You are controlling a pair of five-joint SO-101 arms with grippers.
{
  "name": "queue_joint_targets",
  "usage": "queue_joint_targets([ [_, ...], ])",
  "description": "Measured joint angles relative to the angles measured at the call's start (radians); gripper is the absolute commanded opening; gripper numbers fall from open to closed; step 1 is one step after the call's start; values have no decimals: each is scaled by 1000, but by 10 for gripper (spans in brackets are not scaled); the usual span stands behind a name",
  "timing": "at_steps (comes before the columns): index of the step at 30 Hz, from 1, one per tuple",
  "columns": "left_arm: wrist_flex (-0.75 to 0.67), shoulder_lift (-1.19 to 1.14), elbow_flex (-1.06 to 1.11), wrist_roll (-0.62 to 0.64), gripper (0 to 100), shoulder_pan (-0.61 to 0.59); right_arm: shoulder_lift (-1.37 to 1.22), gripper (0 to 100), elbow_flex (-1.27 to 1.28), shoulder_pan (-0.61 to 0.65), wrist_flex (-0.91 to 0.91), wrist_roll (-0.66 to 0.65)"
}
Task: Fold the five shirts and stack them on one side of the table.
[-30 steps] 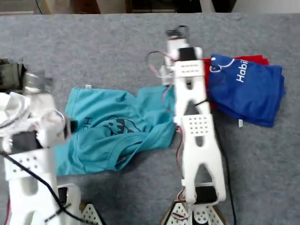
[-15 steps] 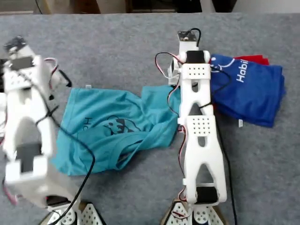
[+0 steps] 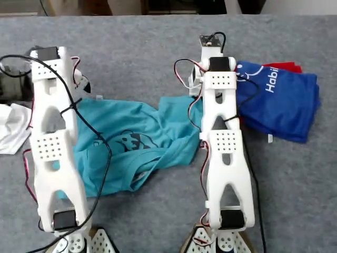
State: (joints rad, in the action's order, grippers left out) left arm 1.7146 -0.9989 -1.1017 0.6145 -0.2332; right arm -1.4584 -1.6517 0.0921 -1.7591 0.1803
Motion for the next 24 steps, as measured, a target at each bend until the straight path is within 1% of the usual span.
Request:
queue_joint_targets([
  [4,8,-143,-149,21,236,0,0,2,0,0,0,0],
  [7,20,-207,-221,23,226,0,0,2,0,0,0,0],
  [12,21,-259,-288,23,121,2,0,2,0,0,0,0],
  [18,17,-264,-296,28,24,6,0,2,0,0,0,0],
  [24,17,-265,-296,28,19,6,0,2,0,0,0,0],
])
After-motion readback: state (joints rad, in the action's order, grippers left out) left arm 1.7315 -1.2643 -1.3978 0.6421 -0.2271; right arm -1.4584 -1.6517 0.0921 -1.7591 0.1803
